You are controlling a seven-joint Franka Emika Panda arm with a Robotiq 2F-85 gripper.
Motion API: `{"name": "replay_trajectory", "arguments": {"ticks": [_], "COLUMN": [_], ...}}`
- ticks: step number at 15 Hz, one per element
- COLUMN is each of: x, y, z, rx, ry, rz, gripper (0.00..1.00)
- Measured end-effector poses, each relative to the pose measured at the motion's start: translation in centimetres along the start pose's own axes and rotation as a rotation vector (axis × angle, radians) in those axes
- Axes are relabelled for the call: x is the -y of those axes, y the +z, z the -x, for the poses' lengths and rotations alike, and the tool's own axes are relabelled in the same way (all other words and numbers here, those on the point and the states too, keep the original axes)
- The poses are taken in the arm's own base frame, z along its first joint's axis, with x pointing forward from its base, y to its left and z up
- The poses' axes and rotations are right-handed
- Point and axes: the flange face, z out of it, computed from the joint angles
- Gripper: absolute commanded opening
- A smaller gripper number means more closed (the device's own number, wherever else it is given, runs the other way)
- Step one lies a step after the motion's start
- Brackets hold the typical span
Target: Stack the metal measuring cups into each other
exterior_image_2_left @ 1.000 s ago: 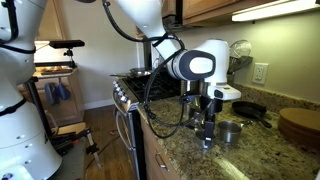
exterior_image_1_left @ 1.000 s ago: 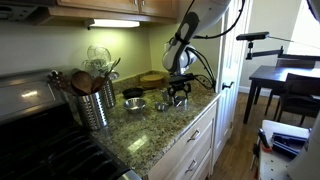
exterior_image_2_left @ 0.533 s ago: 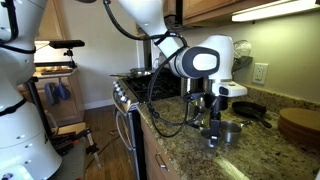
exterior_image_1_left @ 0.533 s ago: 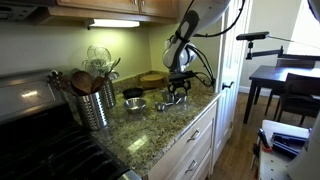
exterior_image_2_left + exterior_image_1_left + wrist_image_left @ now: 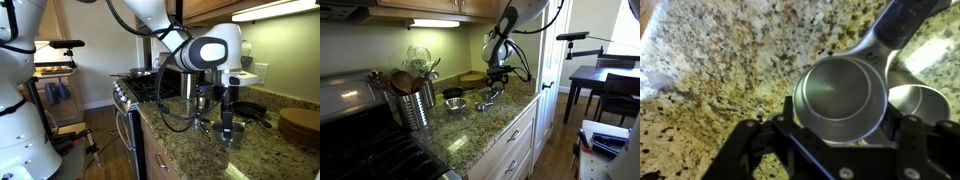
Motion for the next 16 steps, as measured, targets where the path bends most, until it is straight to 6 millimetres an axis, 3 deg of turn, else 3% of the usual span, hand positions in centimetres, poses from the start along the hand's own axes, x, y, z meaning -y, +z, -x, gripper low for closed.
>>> {"name": "replay_trajectory", "arguments": {"ticks": [10,16], "x": [1.1,2.7], "y": [-3.7,-2.7], "z": [-3.1,-4.2], "rx": [-0.083,-0.085], "ry": [0.007,-0.008], "rz": [-0.041,-0.064], "gripper": [0.54,0.54]}}
